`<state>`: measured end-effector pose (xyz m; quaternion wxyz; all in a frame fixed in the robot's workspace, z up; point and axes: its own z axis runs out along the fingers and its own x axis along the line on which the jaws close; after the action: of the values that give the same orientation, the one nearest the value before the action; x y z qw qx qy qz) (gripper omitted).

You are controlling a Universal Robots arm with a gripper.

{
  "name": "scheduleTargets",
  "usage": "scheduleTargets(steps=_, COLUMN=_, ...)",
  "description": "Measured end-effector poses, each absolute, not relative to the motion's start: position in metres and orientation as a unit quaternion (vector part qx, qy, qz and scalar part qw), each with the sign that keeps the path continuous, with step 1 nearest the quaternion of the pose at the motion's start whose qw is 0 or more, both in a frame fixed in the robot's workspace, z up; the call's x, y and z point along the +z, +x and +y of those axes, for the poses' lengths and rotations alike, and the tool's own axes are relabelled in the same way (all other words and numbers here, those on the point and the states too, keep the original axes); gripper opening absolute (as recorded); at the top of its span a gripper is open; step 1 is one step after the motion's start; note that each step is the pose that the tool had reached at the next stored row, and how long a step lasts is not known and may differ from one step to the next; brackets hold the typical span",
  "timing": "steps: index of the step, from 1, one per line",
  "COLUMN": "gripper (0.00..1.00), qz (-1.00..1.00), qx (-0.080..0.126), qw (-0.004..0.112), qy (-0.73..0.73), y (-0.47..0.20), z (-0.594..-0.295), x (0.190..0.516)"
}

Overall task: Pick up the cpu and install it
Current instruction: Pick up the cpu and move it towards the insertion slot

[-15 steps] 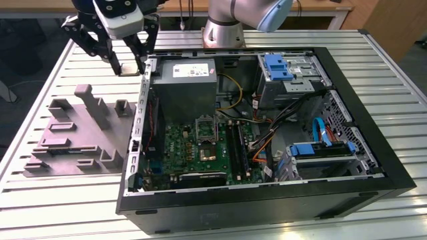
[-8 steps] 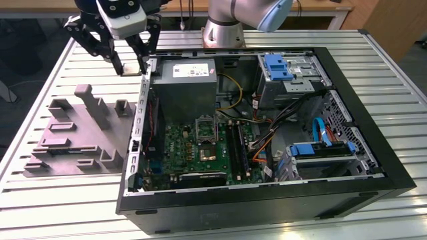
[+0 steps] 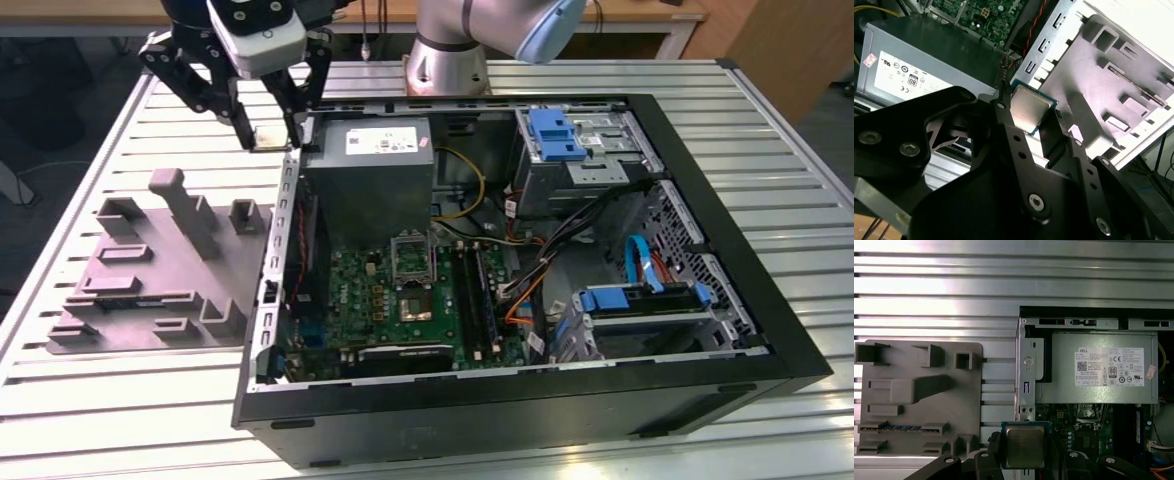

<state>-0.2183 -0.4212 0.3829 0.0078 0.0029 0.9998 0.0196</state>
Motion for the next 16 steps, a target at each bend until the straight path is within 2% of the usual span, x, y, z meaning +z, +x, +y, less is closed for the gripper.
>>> scheduleTargets(steps=16, gripper=0.47, qz=1.0, qx=0.02, qw=0.008, qy=0.003, y=-0.207, z=-0.421, x=0.383)
